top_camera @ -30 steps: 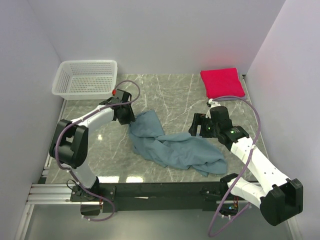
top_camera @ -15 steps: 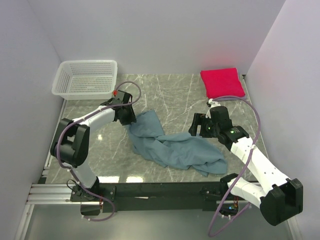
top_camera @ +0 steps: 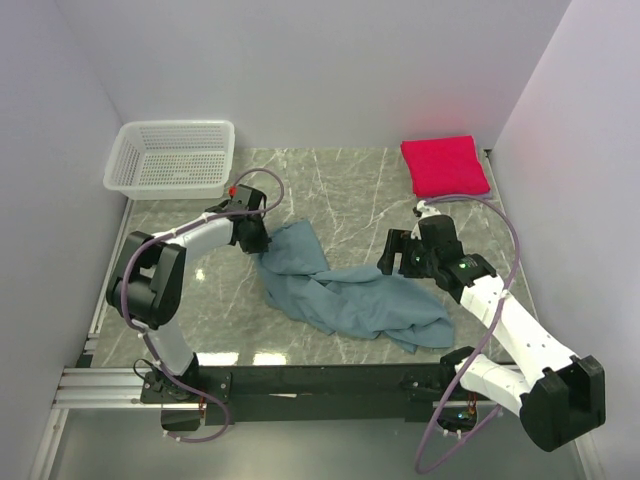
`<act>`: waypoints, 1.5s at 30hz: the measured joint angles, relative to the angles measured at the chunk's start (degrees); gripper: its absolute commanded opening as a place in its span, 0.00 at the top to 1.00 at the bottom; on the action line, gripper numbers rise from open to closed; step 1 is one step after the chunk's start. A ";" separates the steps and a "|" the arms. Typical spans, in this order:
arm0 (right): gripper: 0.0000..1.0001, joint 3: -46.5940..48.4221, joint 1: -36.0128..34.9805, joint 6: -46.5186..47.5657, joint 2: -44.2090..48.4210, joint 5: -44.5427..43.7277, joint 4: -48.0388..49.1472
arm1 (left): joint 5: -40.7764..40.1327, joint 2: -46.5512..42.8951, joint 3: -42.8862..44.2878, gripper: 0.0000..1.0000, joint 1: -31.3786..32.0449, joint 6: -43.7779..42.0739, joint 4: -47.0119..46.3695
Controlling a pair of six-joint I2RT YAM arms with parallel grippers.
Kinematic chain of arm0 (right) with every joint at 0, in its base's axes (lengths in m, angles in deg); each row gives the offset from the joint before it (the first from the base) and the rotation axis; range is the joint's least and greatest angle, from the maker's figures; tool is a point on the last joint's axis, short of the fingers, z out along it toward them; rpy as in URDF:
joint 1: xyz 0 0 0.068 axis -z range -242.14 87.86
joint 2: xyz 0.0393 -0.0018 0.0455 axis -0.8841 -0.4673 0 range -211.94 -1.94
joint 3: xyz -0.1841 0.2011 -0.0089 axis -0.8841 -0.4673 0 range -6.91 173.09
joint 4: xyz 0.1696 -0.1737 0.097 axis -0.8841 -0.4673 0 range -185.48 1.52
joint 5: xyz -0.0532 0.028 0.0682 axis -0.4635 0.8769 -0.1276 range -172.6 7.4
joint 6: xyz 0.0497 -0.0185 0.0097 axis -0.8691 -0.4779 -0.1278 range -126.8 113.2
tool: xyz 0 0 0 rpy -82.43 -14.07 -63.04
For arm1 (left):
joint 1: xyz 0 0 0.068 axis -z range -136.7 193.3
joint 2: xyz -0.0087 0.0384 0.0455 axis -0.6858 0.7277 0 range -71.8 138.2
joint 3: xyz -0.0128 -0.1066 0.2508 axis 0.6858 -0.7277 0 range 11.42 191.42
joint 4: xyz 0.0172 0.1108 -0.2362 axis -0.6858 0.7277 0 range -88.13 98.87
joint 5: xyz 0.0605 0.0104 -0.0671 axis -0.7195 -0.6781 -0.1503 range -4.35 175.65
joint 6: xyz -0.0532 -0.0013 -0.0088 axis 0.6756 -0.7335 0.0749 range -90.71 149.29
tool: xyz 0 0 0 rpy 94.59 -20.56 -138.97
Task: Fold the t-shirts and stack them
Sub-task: Flatten the tshirt out
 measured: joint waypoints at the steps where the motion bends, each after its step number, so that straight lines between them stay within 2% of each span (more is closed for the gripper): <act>1: 0.11 -0.11 0.00 -0.07 0.00 -0.13 -0.02 | -0.17 0.00 0.02 0.99 0.00 -0.15 0.00; 6: 0.11 -0.24 0.02 -1.55 -0.70 -2.82 -1.14 | -2.73 -0.72 1.46 0.99 -0.52 -0.79 2.43; 11: 0.09 -0.24 0.07 -2.36 -4.20 -4.52 -3.61 | -5.86 -5.27 7.43 1.00 -2.16 -2.69 6.05; 16: 0.09 -0.24 0.61 -2.43 -8.72 -4.42 -4.26 | -7.54 -10.10 11.58 1.00 -3.32 -4.24 6.58; 22: 0.10 -0.42 0.85 -2.36 -15.39 -1.51 -2.25 | -7.72 -11.26 11.76 0.99 -4.87 -5.18 7.80; 24: 0.16 -0.55 0.90 -2.32 -17.64 -1.05 -0.92 | -7.69 -11.26 11.76 1.00 -5.42 -5.22 8.26; 26: 0.39 -0.66 0.90 -1.86 -19.93 -1.03 -0.07 | -7.67 -11.26 11.76 1.00 -5.99 -5.25 8.28; 27: 0.54 -0.63 0.90 -1.57 -21.03 -1.09 0.33 | -7.65 -11.15 11.76 1.00 -6.23 -5.27 8.26; 28: 0.79 -0.59 0.90 -1.16 -21.73 -1.31 0.50 | -7.65 -11.10 11.78 0.99 -6.47 -5.31 8.22; 30: 0.98 0.20 0.90 -0.52 -22.95 -2.03 -0.04 | -7.45 -10.29 12.70 0.99 -7.30 -5.40 8.68; 35: 1.00 11.39 0.90 1.79 -26.25 -6.78 -4.15 | -6.84 -4.79 22.64 1.00 -10.05 -5.40 10.99; 40: 1.00 29.73 0.90 5.51 -25.73 -14.43 -7.45 | -5.79 1.86 44.81 1.00 -13.97 -5.35 15.52; 43: 1.00 38.51 0.92 7.80 -22.88 -17.90 -7.48 | -5.25 2.27 55.12 0.99 -16.61 -5.16 16.20; 45: 0.99 40.54 0.94 8.59 -18.29 -18.86 -6.60 | -5.14 -0.74 57.13 1.00 -18.18 -4.96 15.45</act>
